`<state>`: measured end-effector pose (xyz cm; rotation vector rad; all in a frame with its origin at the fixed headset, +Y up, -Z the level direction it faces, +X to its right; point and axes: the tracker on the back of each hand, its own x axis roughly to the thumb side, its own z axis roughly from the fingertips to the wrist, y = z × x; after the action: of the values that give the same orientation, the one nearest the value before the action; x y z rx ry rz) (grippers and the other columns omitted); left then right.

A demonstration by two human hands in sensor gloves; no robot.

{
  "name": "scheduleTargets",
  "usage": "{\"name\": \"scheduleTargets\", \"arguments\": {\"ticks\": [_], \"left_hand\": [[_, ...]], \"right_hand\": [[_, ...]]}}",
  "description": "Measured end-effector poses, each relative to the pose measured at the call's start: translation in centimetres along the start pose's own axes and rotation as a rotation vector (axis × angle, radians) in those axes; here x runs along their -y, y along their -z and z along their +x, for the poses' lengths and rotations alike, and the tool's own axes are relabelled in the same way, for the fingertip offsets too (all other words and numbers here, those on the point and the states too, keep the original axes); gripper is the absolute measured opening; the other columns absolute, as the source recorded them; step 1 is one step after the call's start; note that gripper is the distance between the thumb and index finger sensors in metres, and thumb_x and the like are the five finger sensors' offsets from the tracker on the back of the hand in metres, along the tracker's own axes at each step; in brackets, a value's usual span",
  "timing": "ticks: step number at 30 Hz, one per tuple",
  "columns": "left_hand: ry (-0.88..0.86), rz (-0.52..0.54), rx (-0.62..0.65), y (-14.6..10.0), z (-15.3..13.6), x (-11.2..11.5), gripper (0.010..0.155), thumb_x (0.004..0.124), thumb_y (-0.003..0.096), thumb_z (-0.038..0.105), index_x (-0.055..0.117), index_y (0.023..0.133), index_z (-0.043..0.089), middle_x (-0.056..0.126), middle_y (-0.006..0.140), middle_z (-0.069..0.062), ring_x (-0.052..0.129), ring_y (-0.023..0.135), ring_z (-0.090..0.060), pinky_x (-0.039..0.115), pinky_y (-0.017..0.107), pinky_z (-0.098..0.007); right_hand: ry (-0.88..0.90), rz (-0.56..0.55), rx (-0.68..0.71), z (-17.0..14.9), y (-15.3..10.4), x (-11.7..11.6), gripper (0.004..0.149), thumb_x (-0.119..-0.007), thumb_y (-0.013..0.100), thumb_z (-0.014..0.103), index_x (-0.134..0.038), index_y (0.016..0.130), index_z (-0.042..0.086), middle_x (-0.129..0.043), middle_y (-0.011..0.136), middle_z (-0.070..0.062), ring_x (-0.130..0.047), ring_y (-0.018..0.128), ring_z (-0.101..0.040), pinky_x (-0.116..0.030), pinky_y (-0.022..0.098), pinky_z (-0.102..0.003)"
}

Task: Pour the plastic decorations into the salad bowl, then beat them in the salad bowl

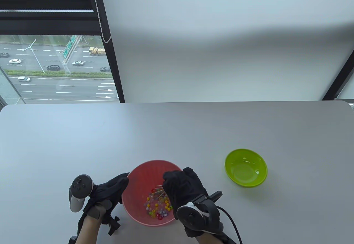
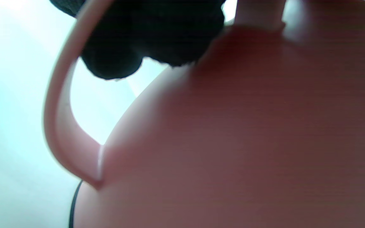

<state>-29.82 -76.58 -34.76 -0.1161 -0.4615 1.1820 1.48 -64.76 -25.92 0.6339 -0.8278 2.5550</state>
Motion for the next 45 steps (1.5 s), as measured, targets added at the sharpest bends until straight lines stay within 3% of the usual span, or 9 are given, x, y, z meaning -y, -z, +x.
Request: {"name": "scheduleTargets", "arguments": {"ticks": [13,19,24,29,45], "left_hand": [[-0.002,-0.001,0.0,0.0,0.0,0.0,0.078,0.058,0.0562,0.069,0.075,0.096,0.004,0.094,0.039,-0.002,0.095,0.054,-0.033,0.057,0.071,-0.062],[-0.002,-0.001,-0.001,0.0,0.0,0.0,0.078,0.058,0.0562,0.069,0.076,0.096,0.004,0.094,0.039,-0.002,0.095,0.054,-0.033,0.057,0.071,-0.062],[-0.002,-0.001,-0.001,0.0,0.0,0.0,0.078,0.058,0.0561,0.069,0.075,0.096,0.004,0.094,0.039,-0.002,0.095,0.054,-0.033,0.057,0.071,-0.062],[-0.002,-0.001,0.0,0.0,0.0,0.0,0.078,0.058,0.0562,0.069,0.075,0.096,0.004,0.094,0.039,-0.001,0.095,0.054,-0.033,0.057,0.071,-0.062],[-0.003,-0.002,-0.001,0.0,0.0,0.0,0.078,0.058,0.0562,0.069,0.075,0.096,0.004,0.094,0.039,-0.002,0.095,0.054,-0.033,0.057,0.071,-0.061]], "right_hand": [[0.092,-0.015,-0.037,-0.6,0.1,0.8,0.04,-0.068,0.059,0.043,-0.062,0.095,0.025,-0.085,0.076,0.003,-0.101,0.038,-0.018,-0.071,0.067,-0.047],[0.26,0.07,-0.057,-0.4,0.2,-0.3,0.04,-0.07,0.059,0.041,-0.063,0.095,0.025,-0.082,0.083,0.0,-0.103,0.046,-0.023,-0.068,0.069,-0.048],[0.125,0.066,-0.021,0.0,0.1,-0.6,0.04,-0.071,0.059,0.041,-0.061,0.095,0.026,-0.079,0.089,0.001,-0.104,0.056,-0.023,-0.067,0.072,-0.048],[0.012,0.035,0.007,0.3,0.1,-0.2,0.04,-0.069,0.059,0.042,-0.061,0.095,0.027,-0.079,0.088,0.002,-0.103,0.055,-0.021,-0.067,0.072,-0.048],[-0.016,-0.012,-0.012,-0.3,0.1,0.7,0.039,-0.068,0.059,0.042,-0.062,0.094,0.026,-0.082,0.081,0.002,-0.101,0.043,-0.02,-0.068,0.069,-0.048]]}}
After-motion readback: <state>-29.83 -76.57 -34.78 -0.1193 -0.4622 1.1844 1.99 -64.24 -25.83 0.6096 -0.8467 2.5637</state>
